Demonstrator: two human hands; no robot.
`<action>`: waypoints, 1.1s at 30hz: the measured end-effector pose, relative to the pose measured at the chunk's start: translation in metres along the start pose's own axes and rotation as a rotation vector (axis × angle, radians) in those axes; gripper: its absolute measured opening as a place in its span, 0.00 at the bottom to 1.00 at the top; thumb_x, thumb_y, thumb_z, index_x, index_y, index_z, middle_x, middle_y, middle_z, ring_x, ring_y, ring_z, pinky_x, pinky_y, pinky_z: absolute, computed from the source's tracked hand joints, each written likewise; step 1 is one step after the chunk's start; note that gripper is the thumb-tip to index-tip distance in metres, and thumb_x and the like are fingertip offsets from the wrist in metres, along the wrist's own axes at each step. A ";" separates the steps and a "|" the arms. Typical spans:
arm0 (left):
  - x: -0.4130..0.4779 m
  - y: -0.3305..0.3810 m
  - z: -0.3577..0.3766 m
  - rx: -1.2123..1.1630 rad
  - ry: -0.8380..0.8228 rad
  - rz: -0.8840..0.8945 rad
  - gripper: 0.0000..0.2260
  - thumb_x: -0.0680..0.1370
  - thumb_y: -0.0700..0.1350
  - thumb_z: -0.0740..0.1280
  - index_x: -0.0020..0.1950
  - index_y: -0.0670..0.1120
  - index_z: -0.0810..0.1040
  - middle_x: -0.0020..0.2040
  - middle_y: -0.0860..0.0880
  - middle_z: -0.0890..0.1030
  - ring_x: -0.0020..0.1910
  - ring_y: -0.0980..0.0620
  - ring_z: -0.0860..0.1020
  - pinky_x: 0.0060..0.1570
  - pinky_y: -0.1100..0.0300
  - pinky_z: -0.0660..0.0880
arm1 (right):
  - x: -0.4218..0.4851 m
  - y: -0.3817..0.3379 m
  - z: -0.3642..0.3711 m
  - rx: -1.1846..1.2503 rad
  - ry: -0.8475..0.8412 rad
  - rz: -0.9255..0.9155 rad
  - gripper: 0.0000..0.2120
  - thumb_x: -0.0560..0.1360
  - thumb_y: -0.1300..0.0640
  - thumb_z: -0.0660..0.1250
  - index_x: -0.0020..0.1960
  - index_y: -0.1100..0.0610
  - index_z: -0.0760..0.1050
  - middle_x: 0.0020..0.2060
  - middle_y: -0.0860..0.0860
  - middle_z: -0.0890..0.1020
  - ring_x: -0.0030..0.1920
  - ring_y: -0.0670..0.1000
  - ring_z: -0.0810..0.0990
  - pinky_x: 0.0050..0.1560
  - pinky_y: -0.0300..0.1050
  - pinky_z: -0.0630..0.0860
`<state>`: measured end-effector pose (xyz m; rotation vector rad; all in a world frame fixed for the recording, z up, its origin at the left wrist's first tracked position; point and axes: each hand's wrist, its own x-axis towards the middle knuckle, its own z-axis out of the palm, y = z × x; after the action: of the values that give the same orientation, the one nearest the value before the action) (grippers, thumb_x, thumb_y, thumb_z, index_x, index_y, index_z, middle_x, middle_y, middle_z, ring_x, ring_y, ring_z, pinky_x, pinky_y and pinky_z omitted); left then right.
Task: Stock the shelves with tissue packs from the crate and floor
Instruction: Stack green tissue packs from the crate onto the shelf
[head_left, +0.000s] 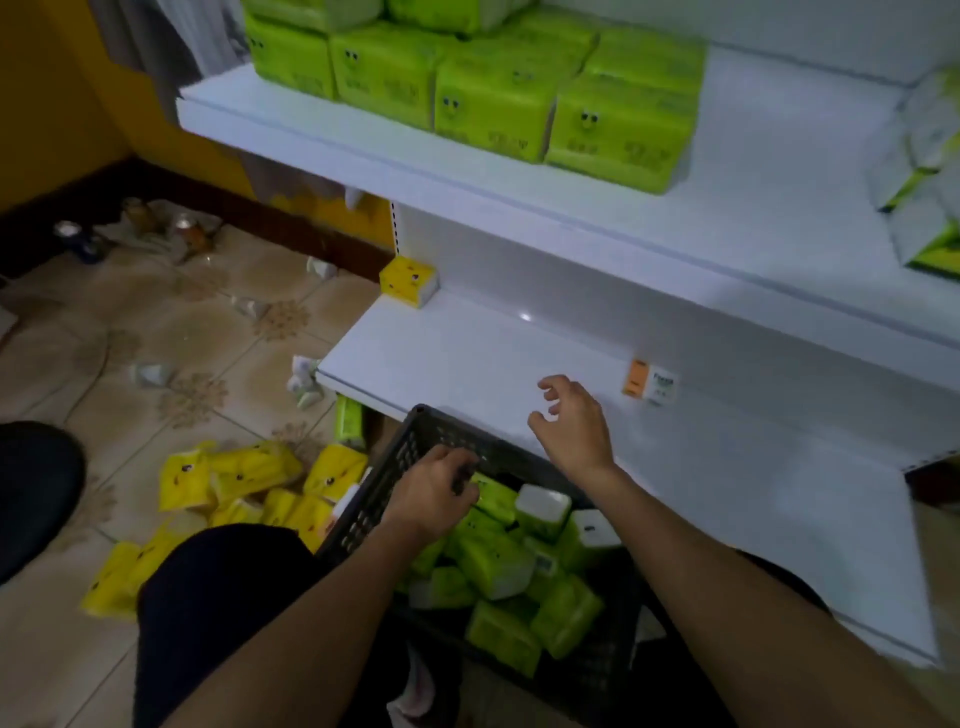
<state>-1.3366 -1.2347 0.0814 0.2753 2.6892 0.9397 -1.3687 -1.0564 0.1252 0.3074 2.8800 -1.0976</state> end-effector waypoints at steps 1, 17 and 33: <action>0.000 -0.003 0.013 -0.010 -0.035 -0.021 0.23 0.68 0.54 0.61 0.60 0.47 0.76 0.56 0.44 0.76 0.54 0.44 0.78 0.52 0.52 0.75 | -0.003 0.020 0.008 0.001 -0.032 0.060 0.18 0.74 0.59 0.65 0.64 0.56 0.71 0.59 0.54 0.75 0.57 0.54 0.76 0.55 0.46 0.73; -0.003 -0.033 0.132 -0.087 -0.332 -0.226 0.37 0.61 0.64 0.56 0.65 0.48 0.72 0.61 0.44 0.74 0.53 0.44 0.78 0.52 0.54 0.74 | -0.033 0.207 0.068 -0.314 -0.475 0.346 0.32 0.76 0.61 0.61 0.76 0.59 0.50 0.75 0.57 0.54 0.74 0.58 0.55 0.70 0.51 0.62; 0.010 -0.044 0.122 -0.201 -0.197 -0.379 0.27 0.67 0.52 0.64 0.64 0.43 0.73 0.58 0.43 0.75 0.53 0.47 0.77 0.52 0.55 0.75 | 0.008 0.213 0.097 -0.950 -0.726 -0.113 0.24 0.76 0.59 0.64 0.69 0.58 0.62 0.67 0.59 0.63 0.63 0.58 0.69 0.55 0.50 0.71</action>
<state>-1.3111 -1.1954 -0.0399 -0.1704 2.3304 0.9923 -1.3368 -0.9638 -0.0878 -0.2537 2.3781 0.2267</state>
